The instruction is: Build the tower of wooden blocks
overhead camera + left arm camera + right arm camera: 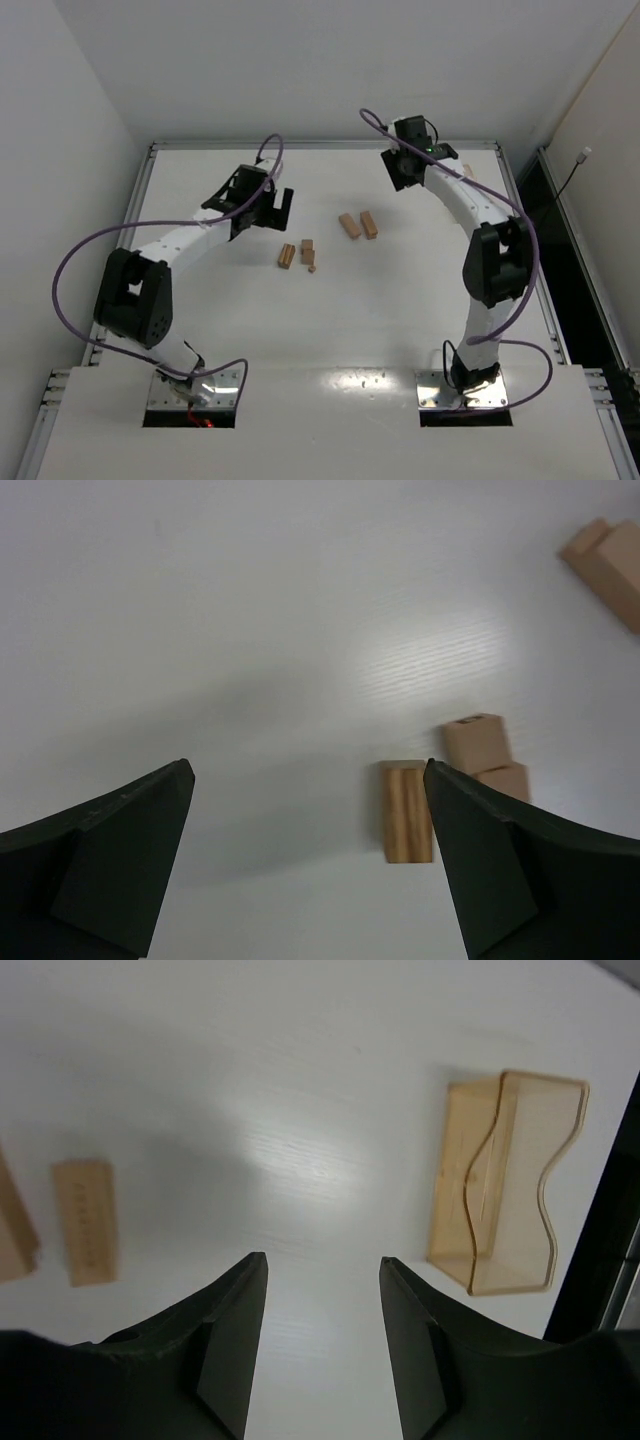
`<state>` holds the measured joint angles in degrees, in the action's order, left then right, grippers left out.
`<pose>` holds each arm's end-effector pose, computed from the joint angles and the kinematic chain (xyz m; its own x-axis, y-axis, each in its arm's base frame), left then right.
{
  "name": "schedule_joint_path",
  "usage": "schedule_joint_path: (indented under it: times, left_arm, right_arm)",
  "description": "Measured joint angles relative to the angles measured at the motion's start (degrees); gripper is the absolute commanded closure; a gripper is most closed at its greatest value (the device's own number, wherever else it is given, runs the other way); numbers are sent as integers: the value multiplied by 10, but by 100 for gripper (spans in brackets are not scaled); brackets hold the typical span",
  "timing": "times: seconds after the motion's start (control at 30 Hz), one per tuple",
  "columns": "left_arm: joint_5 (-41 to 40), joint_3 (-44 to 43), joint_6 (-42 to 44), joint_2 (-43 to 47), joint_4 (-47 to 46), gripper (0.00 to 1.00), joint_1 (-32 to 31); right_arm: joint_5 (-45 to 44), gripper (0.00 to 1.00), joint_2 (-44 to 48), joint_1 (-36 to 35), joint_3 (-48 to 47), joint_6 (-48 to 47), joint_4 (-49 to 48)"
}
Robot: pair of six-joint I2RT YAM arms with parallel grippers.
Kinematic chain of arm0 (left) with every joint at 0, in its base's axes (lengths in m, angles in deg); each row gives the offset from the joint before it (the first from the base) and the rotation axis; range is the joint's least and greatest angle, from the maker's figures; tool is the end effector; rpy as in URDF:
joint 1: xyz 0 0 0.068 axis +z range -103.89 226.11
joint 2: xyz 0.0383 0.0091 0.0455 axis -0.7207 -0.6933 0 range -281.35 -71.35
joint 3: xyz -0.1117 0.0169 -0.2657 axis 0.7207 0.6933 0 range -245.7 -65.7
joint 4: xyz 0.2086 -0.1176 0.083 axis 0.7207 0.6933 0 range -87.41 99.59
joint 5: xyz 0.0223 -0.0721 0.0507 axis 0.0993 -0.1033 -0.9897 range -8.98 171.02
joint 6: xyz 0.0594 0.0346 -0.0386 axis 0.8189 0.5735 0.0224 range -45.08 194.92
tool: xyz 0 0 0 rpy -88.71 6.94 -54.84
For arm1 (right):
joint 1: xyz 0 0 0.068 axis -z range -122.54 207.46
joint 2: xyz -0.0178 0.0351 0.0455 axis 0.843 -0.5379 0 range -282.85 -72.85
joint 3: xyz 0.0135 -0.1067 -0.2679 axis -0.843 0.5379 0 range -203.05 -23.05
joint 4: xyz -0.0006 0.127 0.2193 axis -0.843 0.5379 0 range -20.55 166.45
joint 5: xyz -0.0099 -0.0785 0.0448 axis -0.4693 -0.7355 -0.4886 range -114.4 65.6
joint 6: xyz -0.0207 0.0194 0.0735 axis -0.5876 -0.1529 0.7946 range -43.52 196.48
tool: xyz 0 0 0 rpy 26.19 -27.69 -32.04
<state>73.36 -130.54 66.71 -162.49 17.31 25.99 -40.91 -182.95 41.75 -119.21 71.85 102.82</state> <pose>0.3509 -0.1189 0.2503 -0.6451 0.0856 -0.7593 0.1559 0.9876 -0.0211 0.4426 0.1046 0.2761 -0.6993 -0.2770 -0.6590 -0.1309 0.9559 -0.2629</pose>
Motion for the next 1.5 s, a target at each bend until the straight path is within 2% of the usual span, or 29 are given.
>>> schedule_joint_path:
  times: [0.1, 0.17, 0.23, 0.27, 0.37, 0.57, 0.83, 1.0, 1.2, 1.23, 1.27, 1.5]
  left_arm:
    - [22, -53, -16, -39, 20, 14, -35]
    - [28, -98, -32, -76, 29, 40, -48]
    - [31, -139, -47, -112, 37, 59, -59]
    - [32, -156, -55, -128, 42, 77, -62]
    - [29, -205, -78, -172, 68, 100, -72]
    - [9, -280, -132, -264, 114, 100, -95]
    - [-9, -290, -191, -309, 153, 100, -127]
    - [-8, -322, -207, -336, 161, 100, -133]
    - [-23, -328, -210, -339, 161, 100, -133]
    - [-26, -327, -210, -339, 161, 100, -133]
    - [-29, -325, -210, -339, 159, 100, -133]
    - [-31, -304, -210, -339, 158, 100, -133]
  right_arm:
    - [2, 52, -6, 43, 17, 1, 24]
    - [4, 46, -6, 67, 22, 2, 37]
    - [7, 42, -6, 91, 23, 3, 44]
    - [8, 37, -6, 101, 23, 4, 45]
    - [18, 29, -6, 122, 25, 8, 52]
    - [46, 26, -21, 125, 22, 23, 66]
    - [78, 26, -81, 122, 15, 72, 82]
    - [111, 32, -105, 117, -3, 102, 90]
    - [131, 58, -135, 87, -27, 122, 87]
    - [132, 66, -140, 80, -30, 124, 87]
    - [131, 69, -146, 71, -33, 128, 88]
    - [126, 71, -167, 27, -38, 140, 88]
